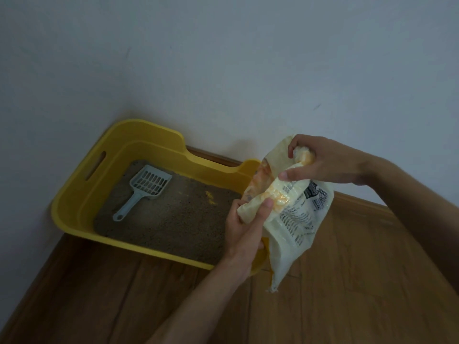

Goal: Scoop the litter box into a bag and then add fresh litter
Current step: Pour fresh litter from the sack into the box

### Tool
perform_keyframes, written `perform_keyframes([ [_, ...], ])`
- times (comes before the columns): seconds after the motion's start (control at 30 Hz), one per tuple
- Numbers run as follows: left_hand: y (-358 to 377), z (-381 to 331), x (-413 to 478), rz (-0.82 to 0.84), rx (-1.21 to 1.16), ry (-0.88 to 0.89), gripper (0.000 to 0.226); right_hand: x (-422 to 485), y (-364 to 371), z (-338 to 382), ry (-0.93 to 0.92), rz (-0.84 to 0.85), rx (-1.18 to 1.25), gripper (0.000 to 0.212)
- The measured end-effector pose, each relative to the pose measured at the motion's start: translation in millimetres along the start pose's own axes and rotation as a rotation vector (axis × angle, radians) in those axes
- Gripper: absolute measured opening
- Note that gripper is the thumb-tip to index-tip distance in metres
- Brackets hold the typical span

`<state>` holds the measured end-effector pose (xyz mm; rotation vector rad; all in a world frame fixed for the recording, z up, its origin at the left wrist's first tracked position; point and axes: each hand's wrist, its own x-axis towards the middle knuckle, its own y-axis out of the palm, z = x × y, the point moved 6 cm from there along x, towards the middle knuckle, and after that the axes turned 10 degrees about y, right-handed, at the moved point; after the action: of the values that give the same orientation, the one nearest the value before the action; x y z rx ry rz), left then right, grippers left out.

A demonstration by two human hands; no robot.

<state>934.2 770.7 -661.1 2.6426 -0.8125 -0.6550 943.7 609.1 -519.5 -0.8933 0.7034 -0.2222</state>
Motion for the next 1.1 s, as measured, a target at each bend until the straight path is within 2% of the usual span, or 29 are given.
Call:
perform_keyframes([
  [0.17,-1.5,2.1,5.5,-0.032,-0.055,-0.057,0.065,12.8,4.8,-0.9,0.043,0.043,0.015,0.063],
  [0.4,-3.5,4.4,6.5,-0.044,-0.111,-0.079,0.065,18.3,5.2,4.6,0.012,0.054,-0.018,0.058],
  [0.73,-5.4,7.5,12.6,-0.076,-0.140,-0.109,0.068,29.8,11.0,6.9,0.043,0.093,-0.002,0.062],
  [0.87,-5.3,6.5,12.9,-0.100,-0.184,-0.170,0.076,33.6,15.5,7.9,0.093,0.123,0.001,0.064],
  [1.0,-5.7,7.4,14.5,-0.115,-0.197,-0.191,0.068,35.4,18.3,8.6,0.146,0.129,-0.008,0.069],
  [1.1,-4.7,9.4,15.4,-0.121,-0.175,-0.188,0.076,37.0,20.8,5.5,0.189,0.119,-0.009,0.070],
])
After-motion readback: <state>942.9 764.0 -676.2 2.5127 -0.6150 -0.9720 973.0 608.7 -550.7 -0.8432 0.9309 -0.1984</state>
